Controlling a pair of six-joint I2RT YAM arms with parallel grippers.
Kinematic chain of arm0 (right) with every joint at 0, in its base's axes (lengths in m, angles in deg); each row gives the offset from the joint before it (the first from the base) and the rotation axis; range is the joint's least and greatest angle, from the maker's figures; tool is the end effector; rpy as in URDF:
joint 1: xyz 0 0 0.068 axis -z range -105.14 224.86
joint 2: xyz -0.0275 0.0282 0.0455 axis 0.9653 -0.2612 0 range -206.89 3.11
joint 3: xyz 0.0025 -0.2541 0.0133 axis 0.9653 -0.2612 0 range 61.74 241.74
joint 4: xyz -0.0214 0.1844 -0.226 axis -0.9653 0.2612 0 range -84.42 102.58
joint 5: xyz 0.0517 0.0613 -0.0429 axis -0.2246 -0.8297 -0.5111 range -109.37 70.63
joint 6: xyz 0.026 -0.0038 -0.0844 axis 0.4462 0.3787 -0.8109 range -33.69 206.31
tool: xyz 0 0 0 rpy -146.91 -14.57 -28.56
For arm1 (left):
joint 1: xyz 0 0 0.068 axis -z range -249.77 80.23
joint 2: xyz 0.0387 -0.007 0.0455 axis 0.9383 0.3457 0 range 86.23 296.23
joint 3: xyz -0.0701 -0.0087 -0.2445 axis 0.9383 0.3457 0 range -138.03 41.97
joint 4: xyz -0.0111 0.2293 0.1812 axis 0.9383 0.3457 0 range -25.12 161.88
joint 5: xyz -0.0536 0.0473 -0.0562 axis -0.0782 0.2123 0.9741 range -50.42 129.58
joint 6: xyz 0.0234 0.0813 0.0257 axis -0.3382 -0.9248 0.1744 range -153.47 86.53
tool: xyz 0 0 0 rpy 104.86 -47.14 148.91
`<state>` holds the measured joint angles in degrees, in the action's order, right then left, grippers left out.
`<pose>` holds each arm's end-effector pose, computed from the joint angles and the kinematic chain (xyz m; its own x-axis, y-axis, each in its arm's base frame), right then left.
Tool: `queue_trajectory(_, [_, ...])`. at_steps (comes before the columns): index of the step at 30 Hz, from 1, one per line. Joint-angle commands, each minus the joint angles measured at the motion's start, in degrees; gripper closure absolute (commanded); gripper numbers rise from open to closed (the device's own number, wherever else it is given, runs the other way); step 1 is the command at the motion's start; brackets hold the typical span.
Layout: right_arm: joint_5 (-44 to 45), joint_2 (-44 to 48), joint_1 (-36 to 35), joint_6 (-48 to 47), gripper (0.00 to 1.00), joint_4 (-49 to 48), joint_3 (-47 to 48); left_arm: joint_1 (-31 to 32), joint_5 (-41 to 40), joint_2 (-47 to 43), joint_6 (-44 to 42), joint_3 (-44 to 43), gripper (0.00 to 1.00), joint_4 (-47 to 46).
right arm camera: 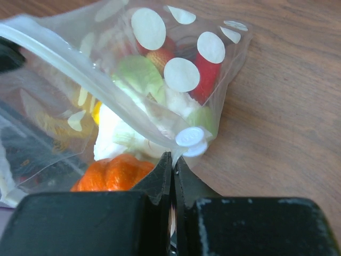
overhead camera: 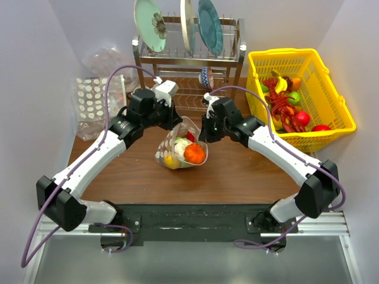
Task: Place the food in the zip-top bag and seal the zipper
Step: Adjust the zipper food storage bag at the center of the board.
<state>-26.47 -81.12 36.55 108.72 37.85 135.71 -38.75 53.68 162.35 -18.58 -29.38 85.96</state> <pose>0.3012 0.2504 0.2641 -0.7521 -0.1119 -0.6495 -0.4324 0.8275 0.3582 0.3142 -0.2114 0.3226 -0.5379 0.0327 -0.8423 0.5687 0.7516 -0.3341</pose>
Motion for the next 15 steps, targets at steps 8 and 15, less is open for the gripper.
queue_trajectory(8, [1.4,-0.3,-0.2,6.3,1.00,4.5,11.7,-0.2,4.3,-7.1,-2.7,1.7,0.39,4.7])
queue_trajectory(15, [0.8,-1.1,-0.2,7.7,1.00,3.7,11.4,-0.1,0.0,-12.0,-2.2,7.2,0.32,10.6])
